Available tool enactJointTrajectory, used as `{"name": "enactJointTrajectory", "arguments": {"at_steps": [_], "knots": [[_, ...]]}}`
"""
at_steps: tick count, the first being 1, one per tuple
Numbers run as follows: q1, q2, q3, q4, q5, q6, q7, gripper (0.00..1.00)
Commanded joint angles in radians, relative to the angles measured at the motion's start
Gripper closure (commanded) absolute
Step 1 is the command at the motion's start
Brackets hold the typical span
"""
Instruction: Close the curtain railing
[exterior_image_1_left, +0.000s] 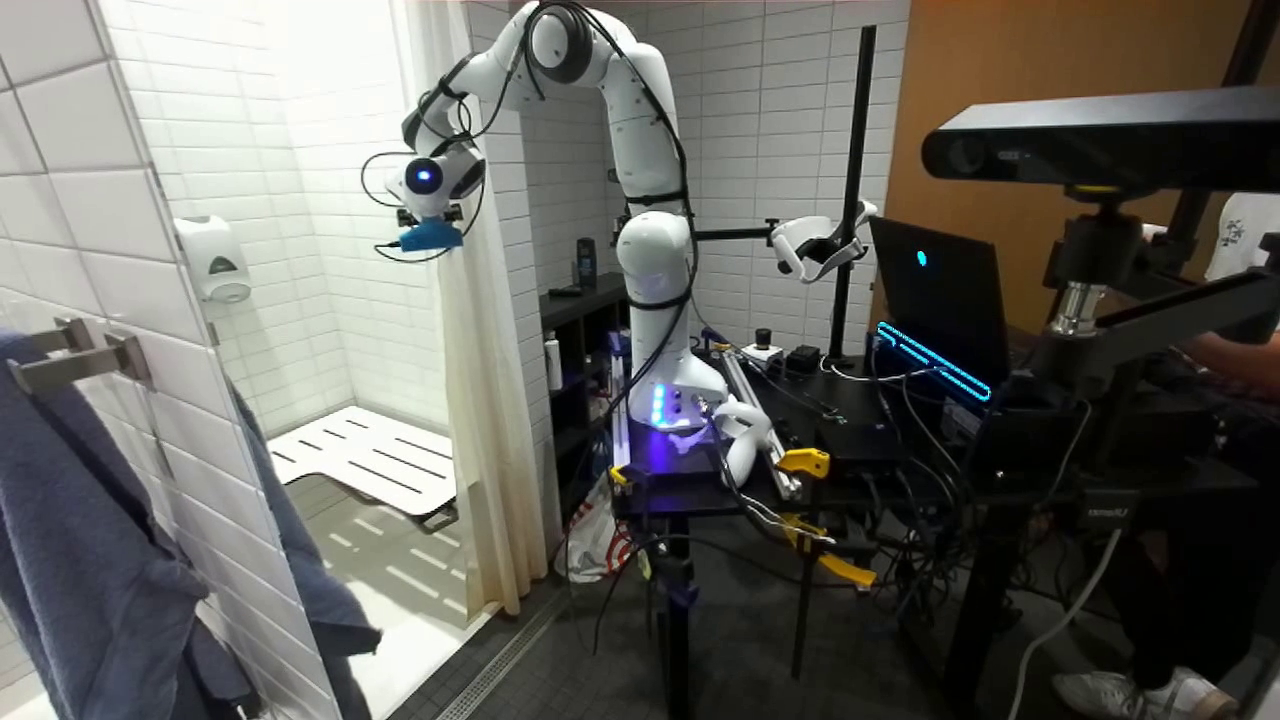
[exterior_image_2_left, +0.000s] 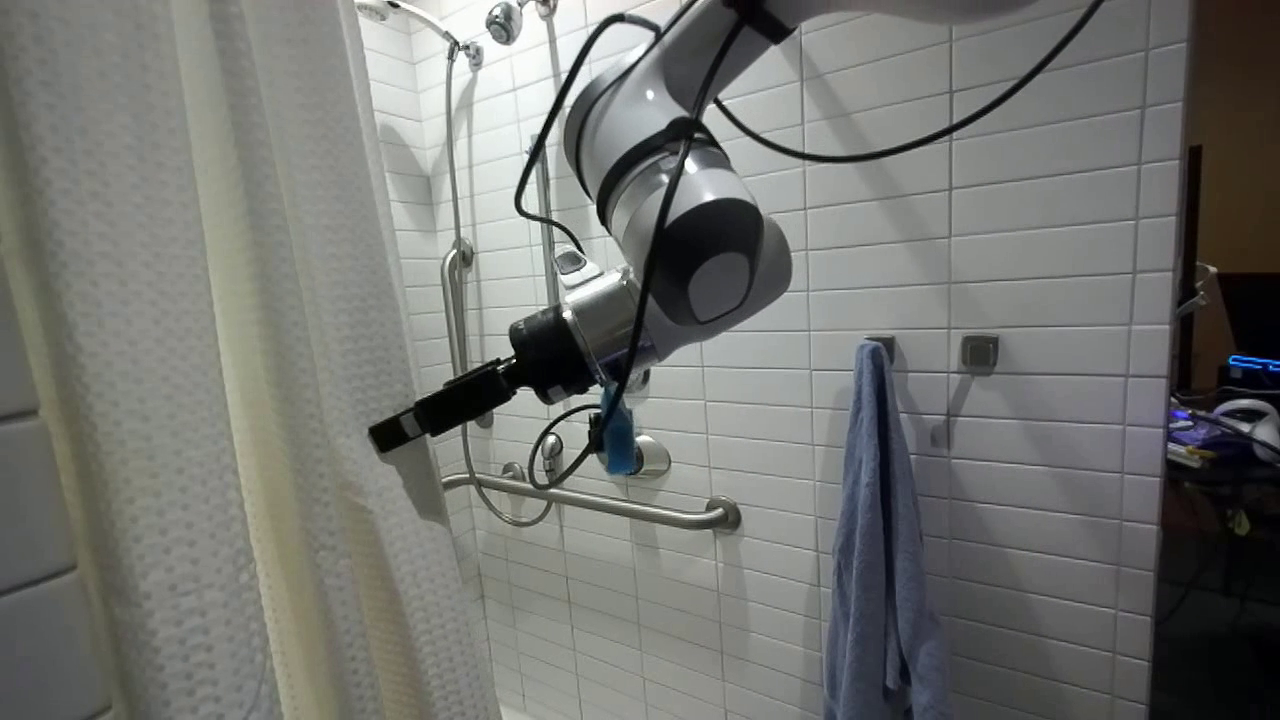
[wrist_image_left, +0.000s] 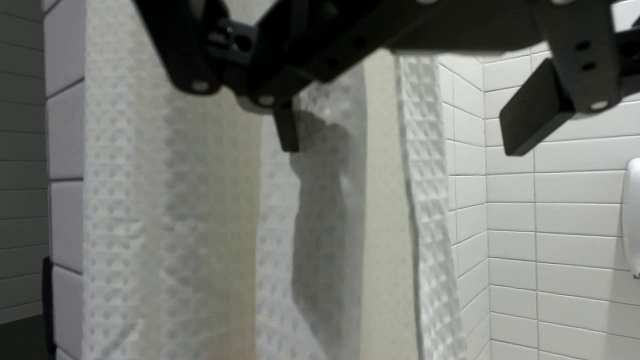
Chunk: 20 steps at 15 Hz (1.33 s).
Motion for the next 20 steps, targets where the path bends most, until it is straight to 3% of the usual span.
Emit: {"name": "enactJointTrajectory", "arguments": {"at_steps": [1,7,8,9,11,18,20], "knots": [[0.036,0.060,-0.014,0.063,0.048,0.009,-0.024,0.00],[0.053,0.109,-0.025,0.107,0.022,-0.023,-0.001,0.00],[0.055,0.113,-0.027,0.112,0.026,-0.026,-0.002,0.25],[0.057,0.117,-0.028,0.116,0.028,-0.028,-0.009,0.26],[0.060,0.118,-0.033,0.118,0.032,-0.030,-0.013,0.39],[0.062,0.105,-0.049,0.108,0.025,0.003,-0.034,0.95],[0.060,0.100,-0.057,0.107,0.021,0.019,-0.042,1.00]]}}
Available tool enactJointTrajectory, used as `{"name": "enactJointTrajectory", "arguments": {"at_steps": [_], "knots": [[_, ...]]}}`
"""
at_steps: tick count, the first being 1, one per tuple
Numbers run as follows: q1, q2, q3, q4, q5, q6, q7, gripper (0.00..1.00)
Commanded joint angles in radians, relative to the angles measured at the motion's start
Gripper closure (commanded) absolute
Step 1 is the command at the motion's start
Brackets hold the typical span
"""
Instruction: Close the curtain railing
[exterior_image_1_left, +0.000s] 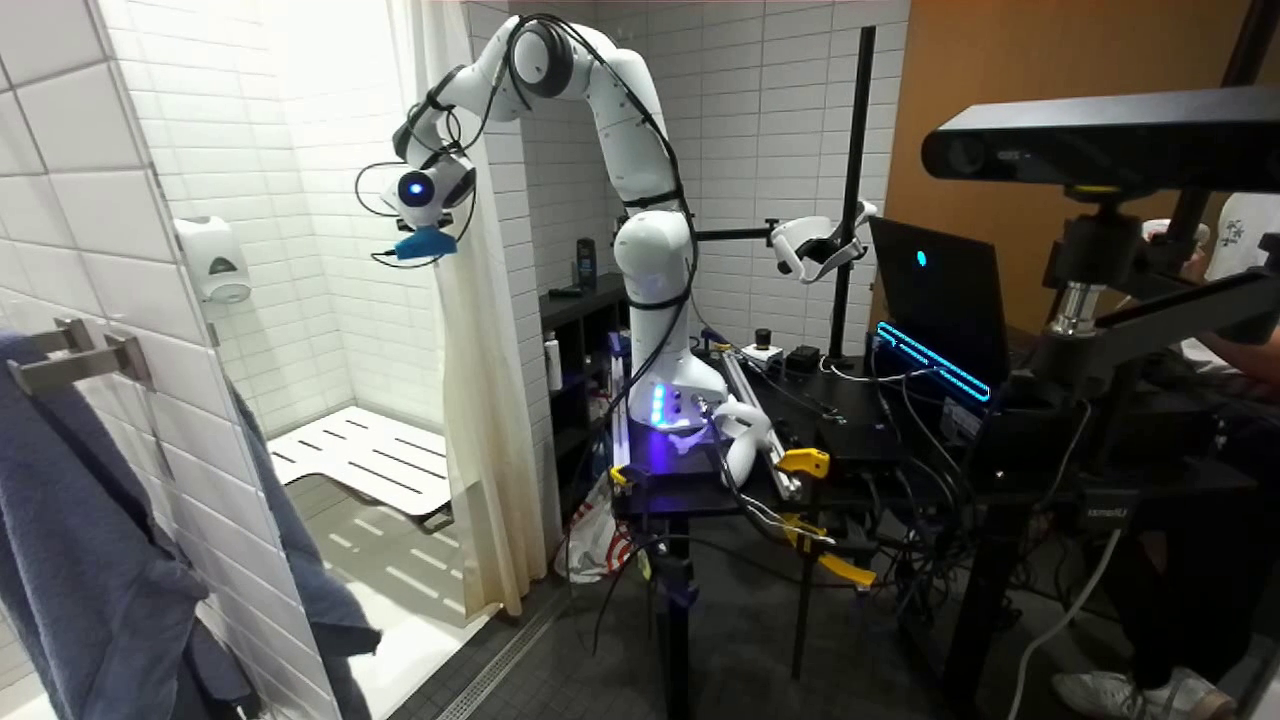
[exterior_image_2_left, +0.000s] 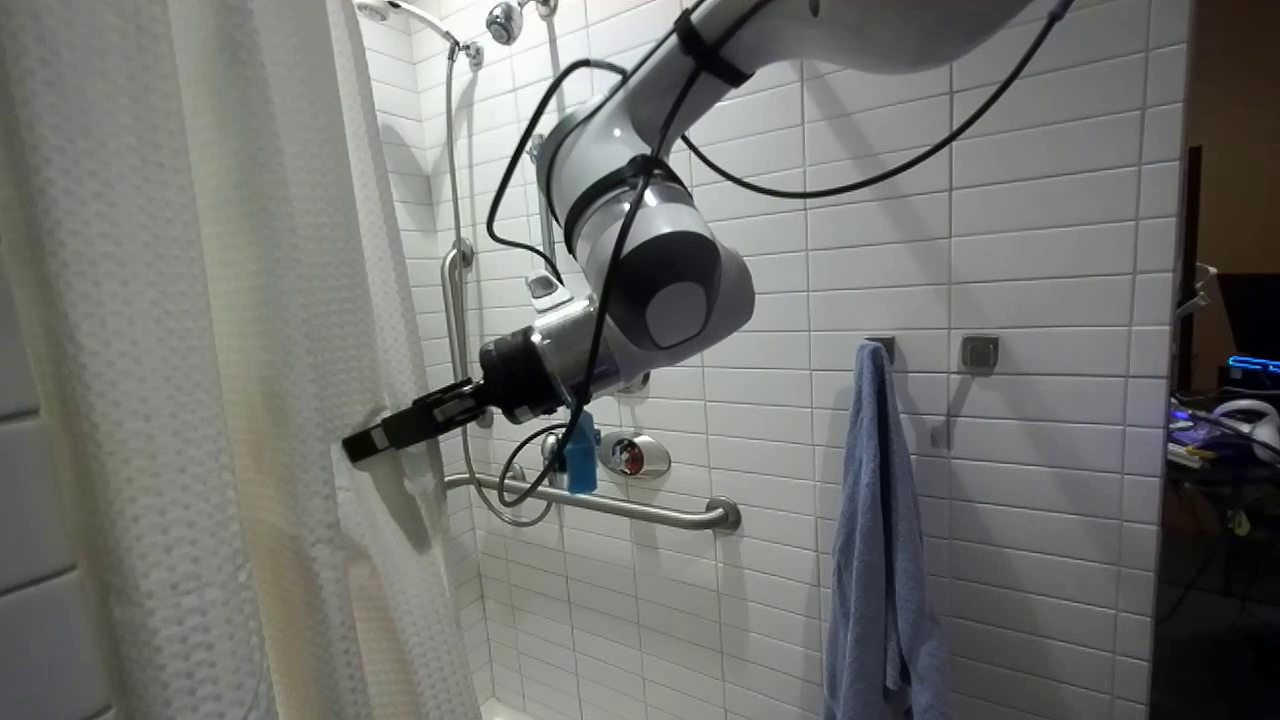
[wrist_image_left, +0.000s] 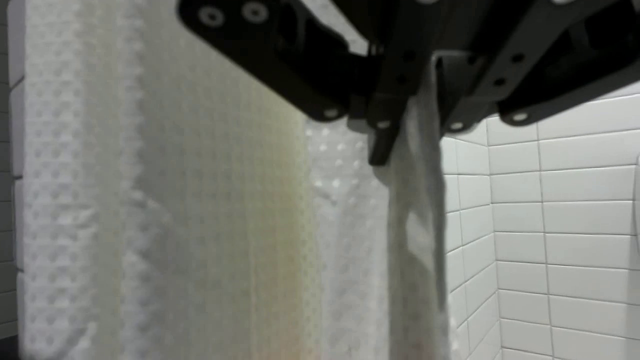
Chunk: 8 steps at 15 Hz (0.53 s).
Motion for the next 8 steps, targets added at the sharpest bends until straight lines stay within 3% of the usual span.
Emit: {"name": "enactJointTrajectory", "arguments": {"at_steps": [1,8], "knots": [[0.015,-0.007,-0.025,0.008,-0.001,0.041,-0.026,1.00],[0.017,-0.010,-0.041,0.015,0.003,0.118,-0.071,0.99]]}}
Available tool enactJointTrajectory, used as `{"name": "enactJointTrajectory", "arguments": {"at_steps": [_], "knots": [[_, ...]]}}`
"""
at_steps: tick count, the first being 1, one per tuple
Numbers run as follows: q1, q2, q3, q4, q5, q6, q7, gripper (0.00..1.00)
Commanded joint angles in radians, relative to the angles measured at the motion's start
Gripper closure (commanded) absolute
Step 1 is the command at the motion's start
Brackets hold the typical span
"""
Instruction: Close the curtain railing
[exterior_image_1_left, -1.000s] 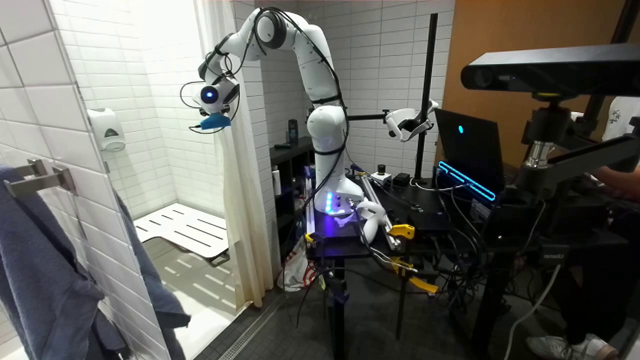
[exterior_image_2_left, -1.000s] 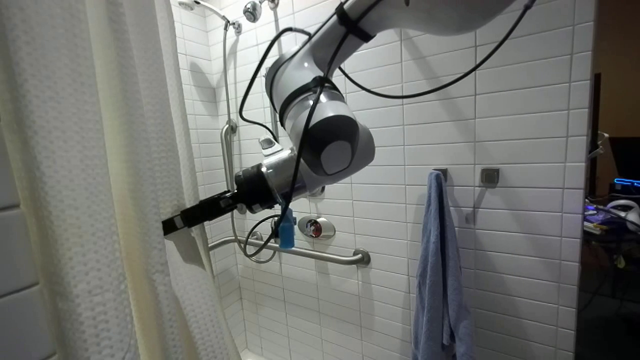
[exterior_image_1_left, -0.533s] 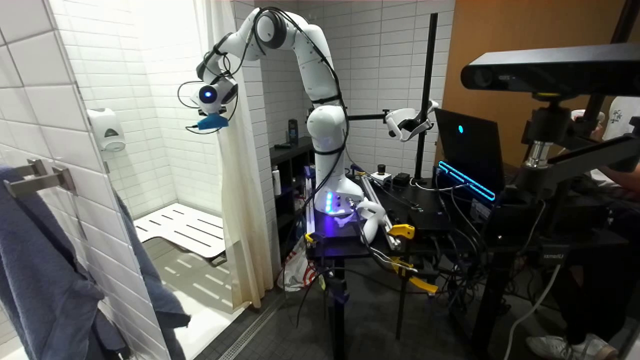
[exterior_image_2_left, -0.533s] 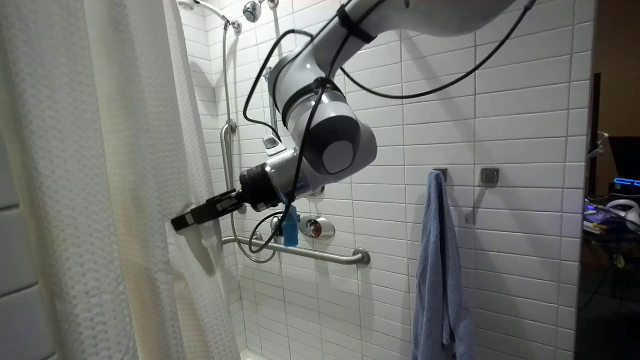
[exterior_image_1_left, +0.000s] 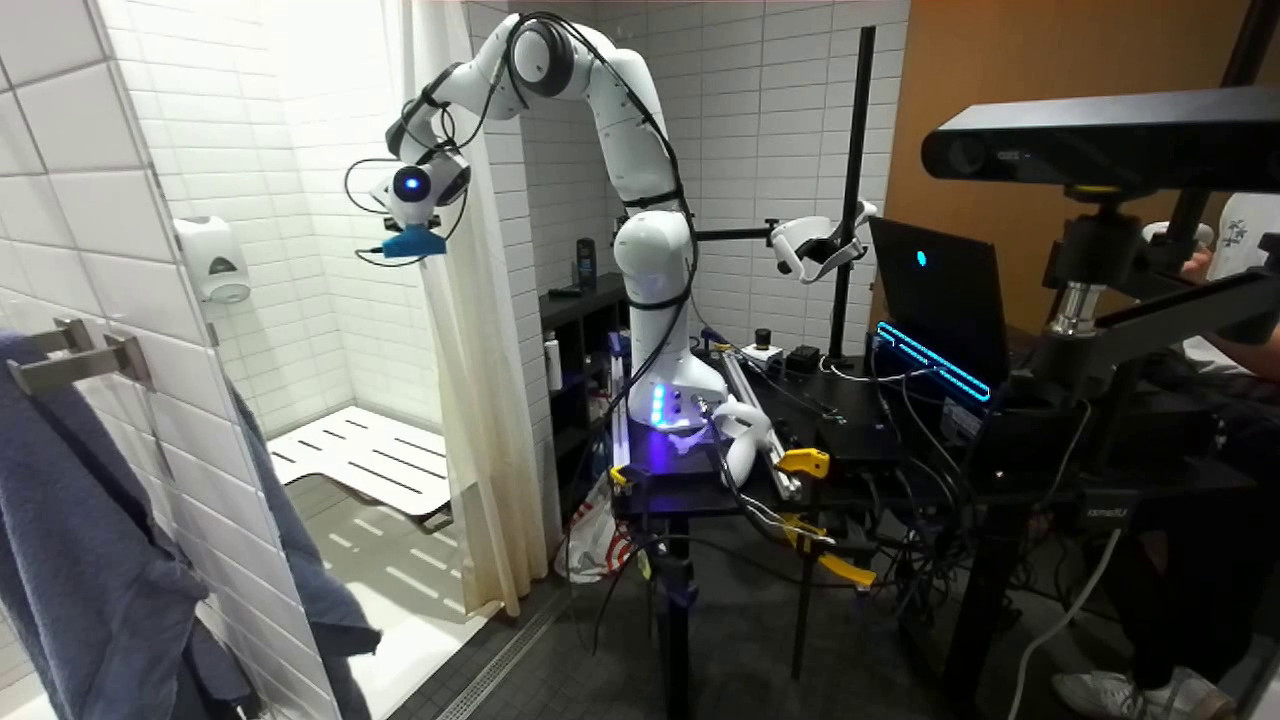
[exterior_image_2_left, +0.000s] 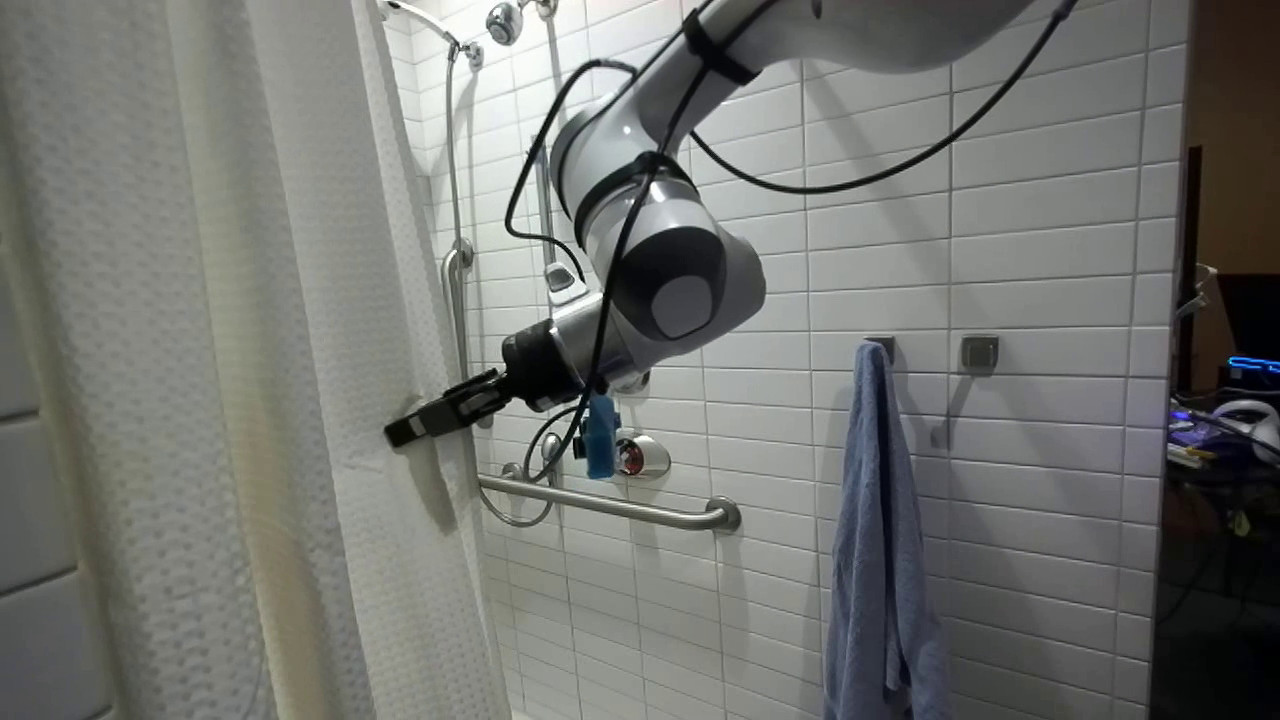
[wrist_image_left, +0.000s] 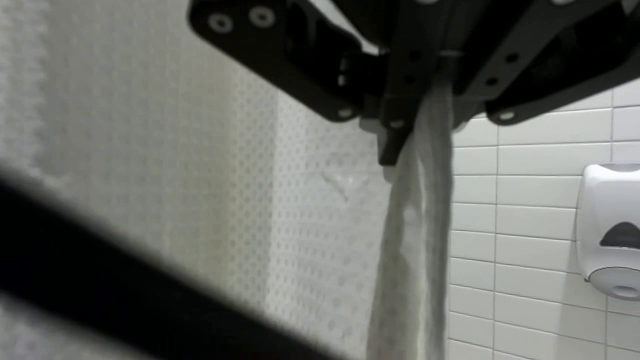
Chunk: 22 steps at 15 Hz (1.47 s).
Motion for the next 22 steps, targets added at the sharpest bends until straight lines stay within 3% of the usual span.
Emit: {"name": "enactJointTrajectory", "arguments": {"at_steps": [1,5,22], "knots": [[0.017,-0.008,-0.014,0.003,0.001,0.059,-0.032,0.99],[0.018,-0.011,-0.013,0.004,0.012,0.085,-0.060,0.99],[-0.003,0.014,-0.037,0.063,0.025,0.417,-0.239,0.99]]}}
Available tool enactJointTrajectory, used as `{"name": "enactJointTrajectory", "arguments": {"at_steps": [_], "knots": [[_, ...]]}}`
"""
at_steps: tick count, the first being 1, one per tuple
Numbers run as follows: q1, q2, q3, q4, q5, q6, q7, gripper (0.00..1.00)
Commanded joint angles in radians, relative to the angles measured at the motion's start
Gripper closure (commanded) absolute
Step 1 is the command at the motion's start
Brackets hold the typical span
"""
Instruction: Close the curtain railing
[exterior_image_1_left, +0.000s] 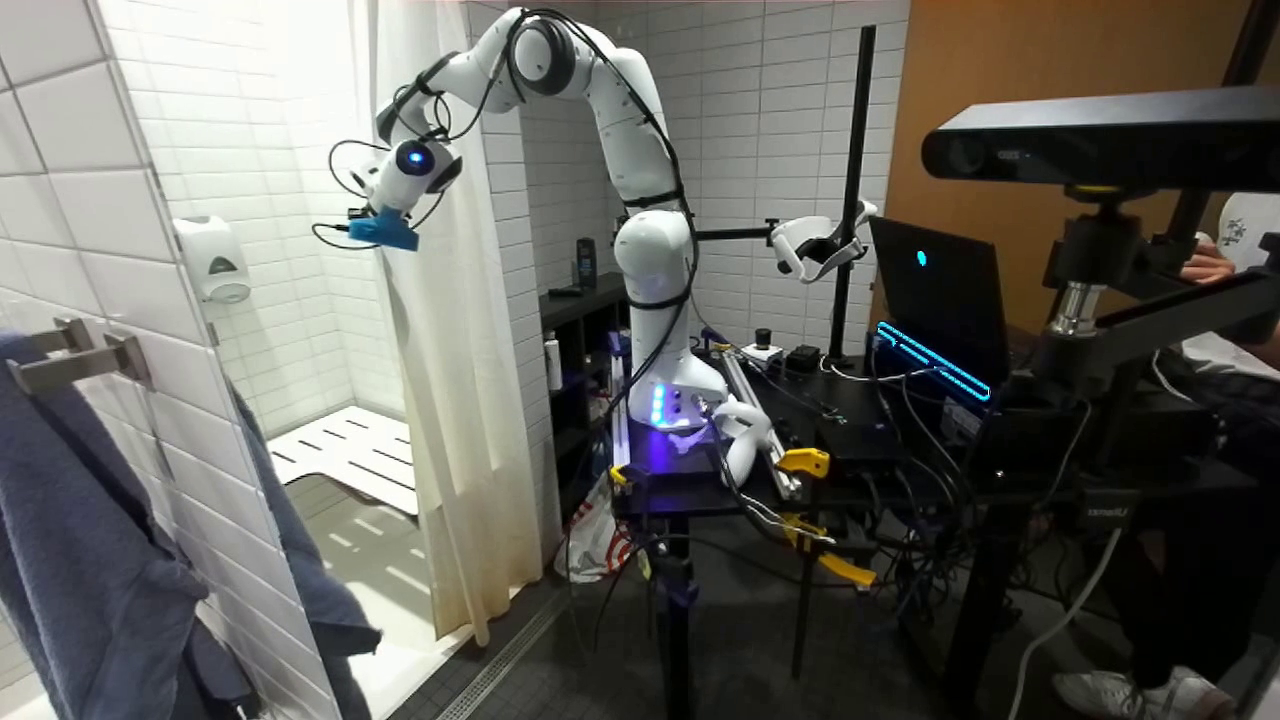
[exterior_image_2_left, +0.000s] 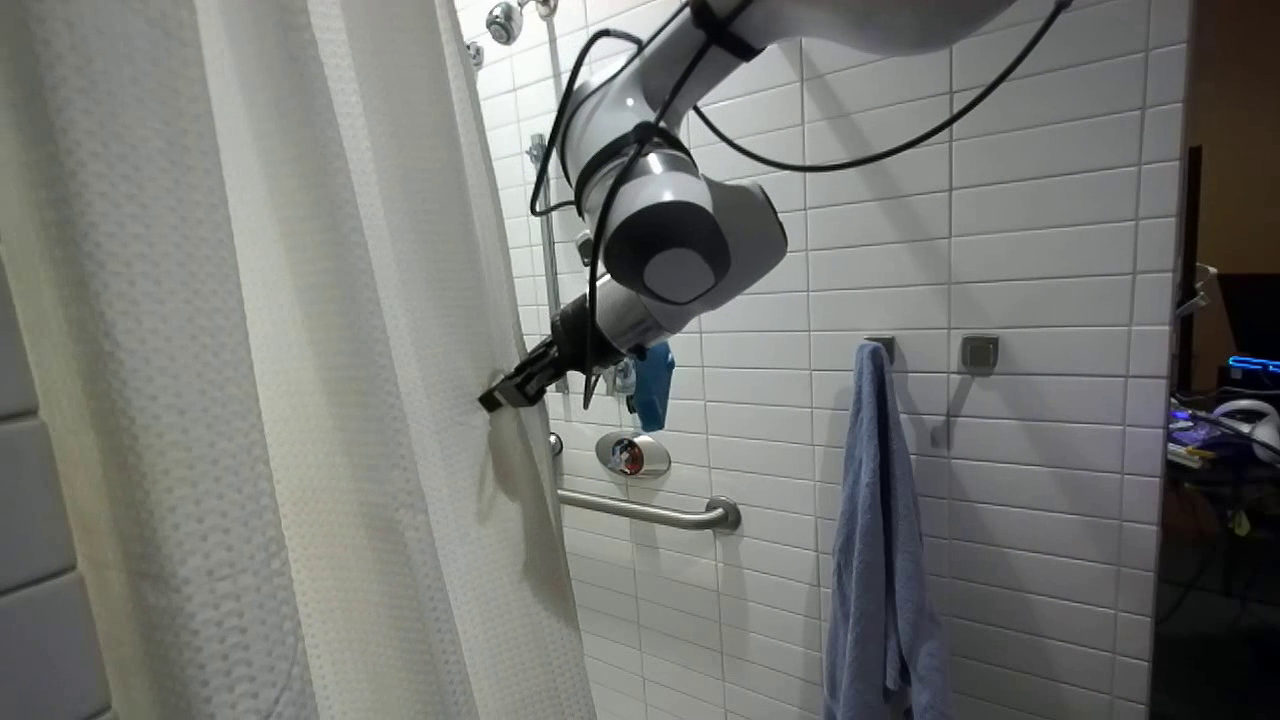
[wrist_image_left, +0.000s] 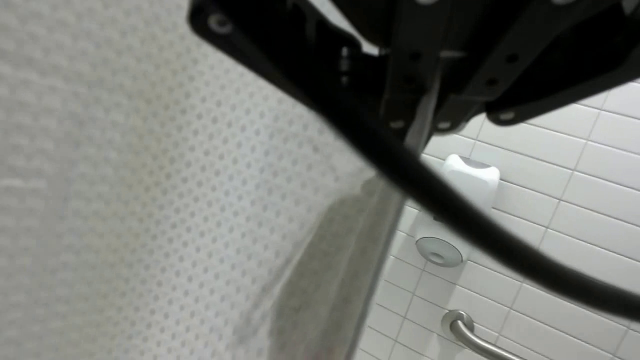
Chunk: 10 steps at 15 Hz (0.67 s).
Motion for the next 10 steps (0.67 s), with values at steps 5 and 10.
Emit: {"name": "enactJointTrajectory", "arguments": {"at_steps": [5,10], "knots": [[-0.005,0.000,-0.024,0.005,0.000,0.051,-0.029,0.98],[-0.004,0.000,-0.025,0.005,0.000,0.053,-0.030,0.98]]}}
